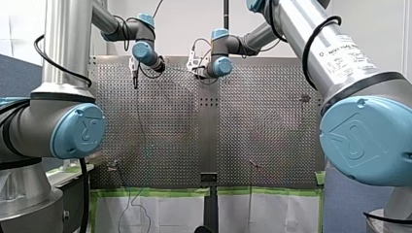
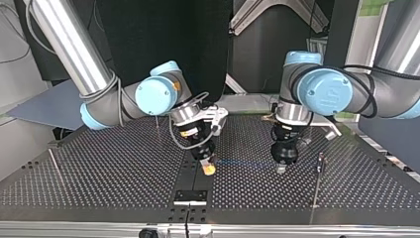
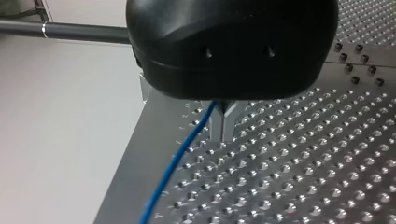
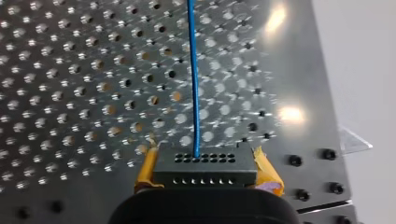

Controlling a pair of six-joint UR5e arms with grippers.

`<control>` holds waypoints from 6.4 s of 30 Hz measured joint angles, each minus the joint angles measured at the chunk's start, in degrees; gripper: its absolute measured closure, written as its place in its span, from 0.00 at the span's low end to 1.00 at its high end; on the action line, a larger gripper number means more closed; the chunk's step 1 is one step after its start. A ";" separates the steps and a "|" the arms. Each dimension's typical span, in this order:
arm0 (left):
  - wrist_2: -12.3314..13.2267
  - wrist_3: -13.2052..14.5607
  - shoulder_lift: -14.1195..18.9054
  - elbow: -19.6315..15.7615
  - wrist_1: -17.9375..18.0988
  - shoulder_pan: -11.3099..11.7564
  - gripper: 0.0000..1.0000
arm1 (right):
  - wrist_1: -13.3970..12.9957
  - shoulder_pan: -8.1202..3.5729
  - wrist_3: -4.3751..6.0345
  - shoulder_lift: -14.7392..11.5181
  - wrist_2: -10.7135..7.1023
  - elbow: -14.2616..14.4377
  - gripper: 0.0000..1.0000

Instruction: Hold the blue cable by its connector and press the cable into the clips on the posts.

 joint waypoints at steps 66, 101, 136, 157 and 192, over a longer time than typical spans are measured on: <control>-4.44 -3.28 -13.14 -18.13 17.78 -10.73 1.00 | -20.73 -2.63 8.24 0.11 6.72 33.18 1.00; -7.90 -4.25 -27.71 -18.92 31.06 -19.69 1.00 | -38.72 -7.81 2.80 8.60 9.23 51.18 1.00; -8.53 -5.73 -41.90 -10.12 34.55 -27.81 1.00 | -52.55 -20.70 3.00 8.69 4.06 59.49 1.00; -10.74 -8.70 -48.48 -0.40 36.16 -31.87 1.00 | -54.51 -25.55 0.95 9.13 5.94 60.44 1.00; -15.53 -8.66 -56.72 6.32 40.26 -34.23 1.00 | -57.70 -32.15 4.35 17.92 0.69 51.38 1.00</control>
